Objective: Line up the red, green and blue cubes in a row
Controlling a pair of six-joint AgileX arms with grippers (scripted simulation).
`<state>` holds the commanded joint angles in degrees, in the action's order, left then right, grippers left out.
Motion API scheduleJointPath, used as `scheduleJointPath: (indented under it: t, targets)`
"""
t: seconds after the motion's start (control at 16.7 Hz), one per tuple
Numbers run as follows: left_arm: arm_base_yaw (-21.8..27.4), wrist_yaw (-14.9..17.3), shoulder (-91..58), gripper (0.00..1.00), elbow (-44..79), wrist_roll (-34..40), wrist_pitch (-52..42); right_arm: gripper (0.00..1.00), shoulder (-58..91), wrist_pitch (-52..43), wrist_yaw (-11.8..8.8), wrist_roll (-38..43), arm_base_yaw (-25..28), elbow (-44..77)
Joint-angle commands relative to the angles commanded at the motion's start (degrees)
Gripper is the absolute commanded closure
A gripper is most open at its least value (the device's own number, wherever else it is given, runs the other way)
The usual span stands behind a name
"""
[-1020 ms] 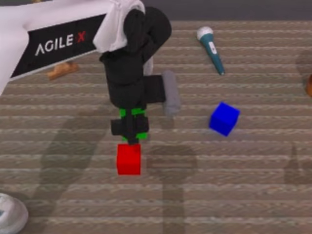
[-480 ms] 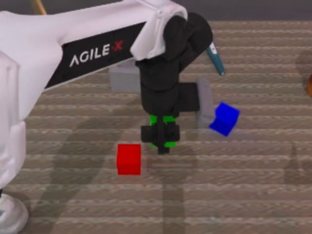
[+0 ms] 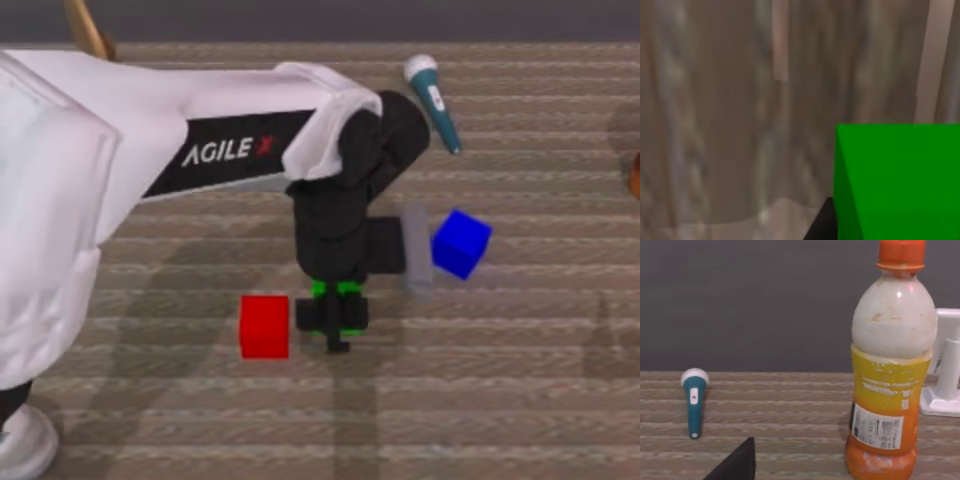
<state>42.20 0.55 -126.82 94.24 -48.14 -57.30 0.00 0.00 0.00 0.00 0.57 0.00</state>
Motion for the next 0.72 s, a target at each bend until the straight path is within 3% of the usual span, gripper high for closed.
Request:
scheduleJointPath:
  t: [0.3, 0.72]
  targets:
    - [0.05, -0.01, -0.44, 1.00, -0.86, 0.03, 1.23, 0.00, 0.00, 0.00, 0.00, 0.00, 0.00, 0.00]
    - [0.05, -0.01, -0.44, 0.47, -0.86, 0.03, 1.23, 0.00, 0.00, 0.00, 0.00, 0.00, 0.00, 0.00]
